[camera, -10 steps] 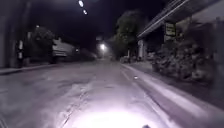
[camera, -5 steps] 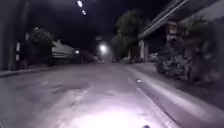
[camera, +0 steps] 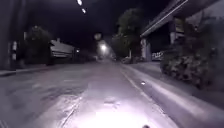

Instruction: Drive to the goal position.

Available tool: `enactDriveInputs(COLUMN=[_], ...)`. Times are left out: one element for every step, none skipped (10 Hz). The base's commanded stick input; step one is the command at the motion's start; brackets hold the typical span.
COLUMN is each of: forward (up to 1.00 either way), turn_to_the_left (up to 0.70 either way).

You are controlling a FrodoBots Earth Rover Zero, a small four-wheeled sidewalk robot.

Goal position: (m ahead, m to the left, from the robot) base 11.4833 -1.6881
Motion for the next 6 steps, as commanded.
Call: enactDriveInputs(forward=[0.70, 0.70, 0.70, 0.70, 0.70, 0.70], turn_to_the_left=[0.00, 0.00, 0.00, 0.00, 0.00, 0.00])
